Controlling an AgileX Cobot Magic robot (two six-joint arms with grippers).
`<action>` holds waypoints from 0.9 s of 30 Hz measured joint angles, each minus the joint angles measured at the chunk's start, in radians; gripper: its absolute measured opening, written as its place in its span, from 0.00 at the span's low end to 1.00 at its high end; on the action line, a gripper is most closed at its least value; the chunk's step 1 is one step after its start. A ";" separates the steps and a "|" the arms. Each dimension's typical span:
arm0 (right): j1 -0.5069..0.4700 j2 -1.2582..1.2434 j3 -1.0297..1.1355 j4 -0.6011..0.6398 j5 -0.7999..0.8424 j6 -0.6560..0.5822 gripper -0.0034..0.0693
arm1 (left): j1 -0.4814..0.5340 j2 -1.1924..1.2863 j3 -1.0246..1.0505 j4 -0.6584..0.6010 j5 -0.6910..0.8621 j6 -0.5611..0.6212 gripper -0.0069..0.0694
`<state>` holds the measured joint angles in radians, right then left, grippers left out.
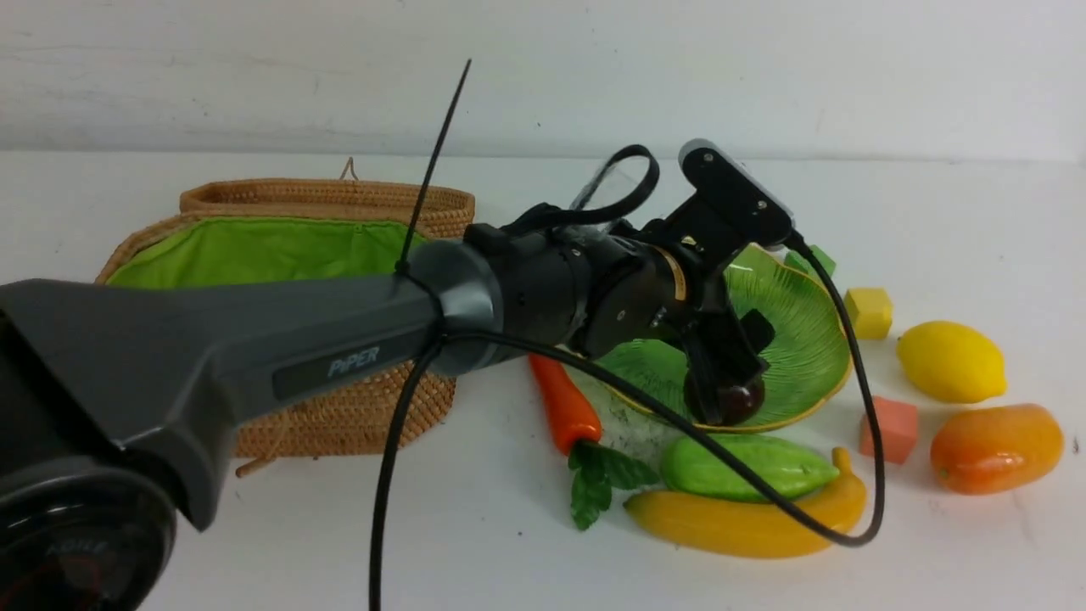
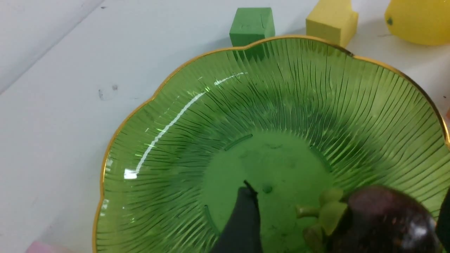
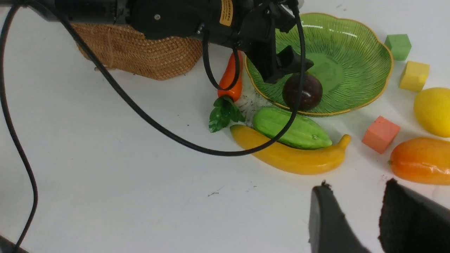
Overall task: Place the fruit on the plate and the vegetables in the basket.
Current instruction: Grab a mangosteen with your left arm and put it on the plate on the right, then use the left arm to grab a carrot and put it into the left basket
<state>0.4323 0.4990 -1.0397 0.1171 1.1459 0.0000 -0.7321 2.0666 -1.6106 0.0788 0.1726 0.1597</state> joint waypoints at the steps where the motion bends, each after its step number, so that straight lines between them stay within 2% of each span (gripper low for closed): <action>1: 0.000 0.000 0.000 0.000 0.000 0.000 0.37 | 0.000 -0.009 0.000 -0.001 0.030 0.000 0.96; 3: 0.000 0.000 0.000 0.000 0.000 0.000 0.37 | -0.006 -0.037 0.000 -0.007 0.101 -0.007 0.92; 6: 0.000 0.000 0.000 0.000 0.000 0.000 0.37 | -0.022 -0.113 0.000 -0.030 0.231 -0.072 0.81; 9: 0.000 0.000 0.000 0.000 0.000 0.000 0.37 | -0.036 -0.217 0.000 -0.059 0.381 -0.217 0.61; 12: 0.000 0.000 0.000 0.000 0.003 0.000 0.37 | -0.041 -0.290 -0.008 -0.067 0.546 -0.412 0.32; 13: 0.000 0.000 0.000 0.000 0.003 0.000 0.37 | -0.041 -0.293 -0.007 -0.067 0.555 -0.412 0.32; 14: 0.000 0.000 0.000 0.000 0.004 0.000 0.37 | -0.041 -0.297 -0.008 -0.059 0.620 -0.460 0.22; 15: 0.000 0.000 0.000 0.000 0.004 0.000 0.37 | -0.041 -0.293 -0.008 -0.051 0.654 -0.479 0.18; 17: 0.000 0.000 0.000 0.000 0.005 0.000 0.37 | -0.041 -0.271 -0.008 -0.042 0.695 -0.497 0.18; 20: 0.000 0.000 0.000 0.000 0.007 -0.009 0.37 | -0.039 -0.217 -0.007 -0.012 0.720 -0.537 0.28; 26: 0.000 0.000 0.000 0.000 0.007 -0.020 0.37 | 0.014 -0.099 -0.007 0.071 0.642 -0.721 0.69; 27: 0.000 0.000 0.000 0.000 0.007 -0.020 0.37 | 0.021 -0.086 -0.007 0.079 0.627 -0.733 0.72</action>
<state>0.4323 0.4990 -1.0397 0.1171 1.1529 -0.0198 -0.7114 1.9801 -1.6176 0.1579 0.7993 -0.5728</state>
